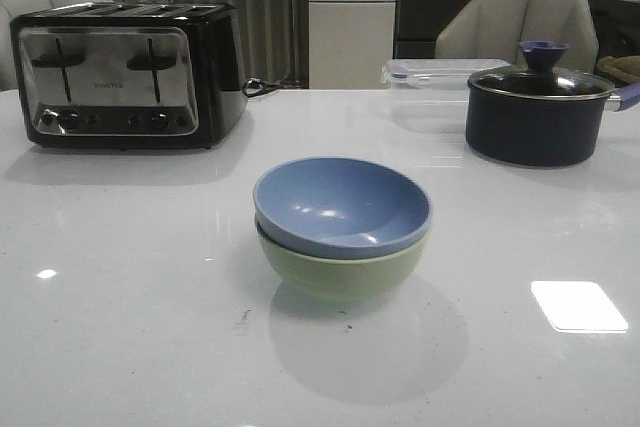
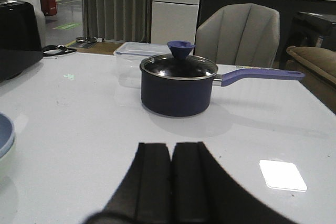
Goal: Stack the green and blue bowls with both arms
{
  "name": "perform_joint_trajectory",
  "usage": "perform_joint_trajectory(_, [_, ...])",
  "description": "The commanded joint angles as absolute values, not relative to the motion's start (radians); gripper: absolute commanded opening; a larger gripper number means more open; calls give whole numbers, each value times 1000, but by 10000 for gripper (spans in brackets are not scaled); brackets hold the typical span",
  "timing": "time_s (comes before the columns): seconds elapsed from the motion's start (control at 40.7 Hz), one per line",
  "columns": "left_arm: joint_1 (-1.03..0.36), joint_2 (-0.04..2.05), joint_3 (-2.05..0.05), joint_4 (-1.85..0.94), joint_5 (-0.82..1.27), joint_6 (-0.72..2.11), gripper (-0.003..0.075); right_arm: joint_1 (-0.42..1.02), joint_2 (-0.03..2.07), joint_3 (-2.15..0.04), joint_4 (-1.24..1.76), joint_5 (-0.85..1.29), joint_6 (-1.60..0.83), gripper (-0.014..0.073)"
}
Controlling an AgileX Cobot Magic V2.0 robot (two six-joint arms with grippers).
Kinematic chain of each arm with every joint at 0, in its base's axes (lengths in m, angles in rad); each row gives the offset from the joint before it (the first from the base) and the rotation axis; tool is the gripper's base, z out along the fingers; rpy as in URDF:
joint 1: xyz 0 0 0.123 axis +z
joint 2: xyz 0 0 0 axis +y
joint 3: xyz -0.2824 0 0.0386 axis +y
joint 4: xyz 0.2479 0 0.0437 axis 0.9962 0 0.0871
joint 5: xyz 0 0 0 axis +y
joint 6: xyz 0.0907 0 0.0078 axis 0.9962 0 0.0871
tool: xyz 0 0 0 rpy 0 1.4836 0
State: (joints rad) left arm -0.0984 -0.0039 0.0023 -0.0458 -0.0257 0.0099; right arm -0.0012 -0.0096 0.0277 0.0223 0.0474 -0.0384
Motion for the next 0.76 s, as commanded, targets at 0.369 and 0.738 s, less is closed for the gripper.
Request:
perform_joint_trajectory(0.369, [-98,-23,9,-53,-110,0,93,-12,-30,24,12,-67,-35,57])
perform_joint_trajectory(0.738, [-98,-23,9,-53,-110,0,93,-12,-30,24,12,-67,-35,57])
